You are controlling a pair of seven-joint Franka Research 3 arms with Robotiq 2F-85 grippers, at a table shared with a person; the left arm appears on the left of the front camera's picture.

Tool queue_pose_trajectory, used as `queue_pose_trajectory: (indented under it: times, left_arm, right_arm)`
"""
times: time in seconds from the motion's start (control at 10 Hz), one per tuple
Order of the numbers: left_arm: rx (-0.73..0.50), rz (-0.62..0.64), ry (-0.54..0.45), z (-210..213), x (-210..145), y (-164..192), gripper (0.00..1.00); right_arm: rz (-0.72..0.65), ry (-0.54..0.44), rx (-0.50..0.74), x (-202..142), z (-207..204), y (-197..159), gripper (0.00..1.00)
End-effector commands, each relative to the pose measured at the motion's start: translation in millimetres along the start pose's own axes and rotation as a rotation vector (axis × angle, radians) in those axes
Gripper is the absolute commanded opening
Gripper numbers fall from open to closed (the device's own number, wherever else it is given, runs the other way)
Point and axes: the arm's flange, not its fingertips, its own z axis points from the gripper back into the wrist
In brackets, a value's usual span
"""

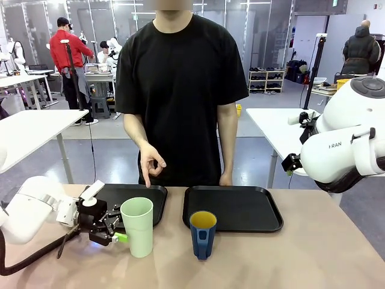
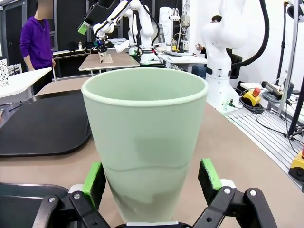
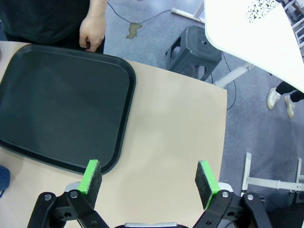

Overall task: Sort and store the cups by type.
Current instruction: Pick up the Reusable plastic cup.

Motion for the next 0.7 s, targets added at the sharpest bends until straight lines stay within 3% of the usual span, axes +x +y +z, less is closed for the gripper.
queue_pose_trajectory:
  times: [0.0,0.6]
  left_arm:
    - [0.008,0.023,-0.020,-12.4,-4.2,11.0,1.00]
    - [-0.027,0.037,-0.027,-38.3,-6.4,16.4,1.00]
  right_arm:
    - [0.008,0.000,-0.004,1.1,-0.9,-0.2,1.00]
    - [0.008,0.000,-0.004,1.1,-0.9,-0.2,1.00]
